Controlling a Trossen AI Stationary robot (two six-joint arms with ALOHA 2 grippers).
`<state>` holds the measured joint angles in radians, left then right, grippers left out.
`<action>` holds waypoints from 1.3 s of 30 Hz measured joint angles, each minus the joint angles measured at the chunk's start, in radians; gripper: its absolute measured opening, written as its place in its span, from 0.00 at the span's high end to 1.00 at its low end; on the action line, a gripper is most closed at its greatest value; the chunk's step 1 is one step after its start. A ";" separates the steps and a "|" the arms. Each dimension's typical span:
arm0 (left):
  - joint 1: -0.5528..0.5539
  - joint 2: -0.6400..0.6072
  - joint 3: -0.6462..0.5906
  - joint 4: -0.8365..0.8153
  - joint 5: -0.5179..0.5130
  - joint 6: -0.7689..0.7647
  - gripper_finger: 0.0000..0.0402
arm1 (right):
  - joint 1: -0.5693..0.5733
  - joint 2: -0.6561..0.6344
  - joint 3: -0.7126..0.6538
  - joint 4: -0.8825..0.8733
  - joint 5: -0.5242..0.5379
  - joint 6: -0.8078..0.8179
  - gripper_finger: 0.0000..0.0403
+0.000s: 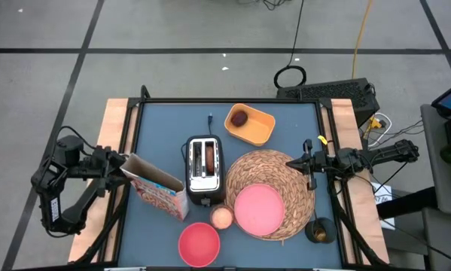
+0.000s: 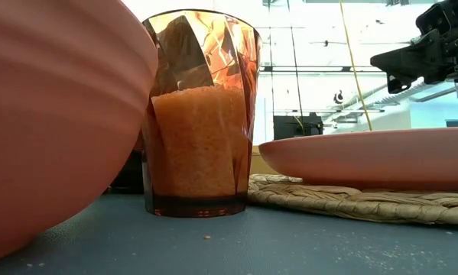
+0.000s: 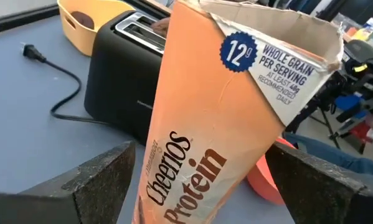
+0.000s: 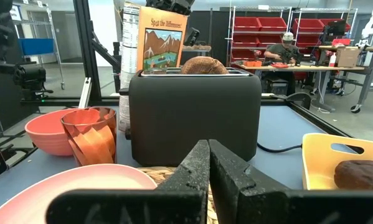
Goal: Arrange a breakfast setting
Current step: Pour the cereal into the orange bowl
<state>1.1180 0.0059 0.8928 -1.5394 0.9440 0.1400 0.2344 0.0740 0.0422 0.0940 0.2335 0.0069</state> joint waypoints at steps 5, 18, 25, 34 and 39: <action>0.015 0.000 0.000 0.000 0.007 0.076 0.10 | 0.000 0.000 0.000 0.000 0.000 0.000 1.00; 0.129 0.000 0.000 -0.005 0.185 0.213 0.11 | 0.000 0.000 0.000 0.000 0.000 0.000 1.00; 0.147 0.000 0.000 -0.005 0.209 0.230 0.33 | 0.000 0.000 0.000 0.000 0.000 0.000 1.00; 0.147 0.000 0.000 0.007 0.209 0.238 0.66 | 0.000 0.000 0.000 0.000 0.000 0.000 1.00; 0.147 0.000 0.000 0.107 0.207 0.200 0.82 | 0.000 0.000 0.000 0.000 0.000 0.000 1.00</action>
<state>1.2648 0.0059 0.8928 -1.4323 1.1512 0.3398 0.2344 0.0740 0.0422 0.0940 0.2337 0.0068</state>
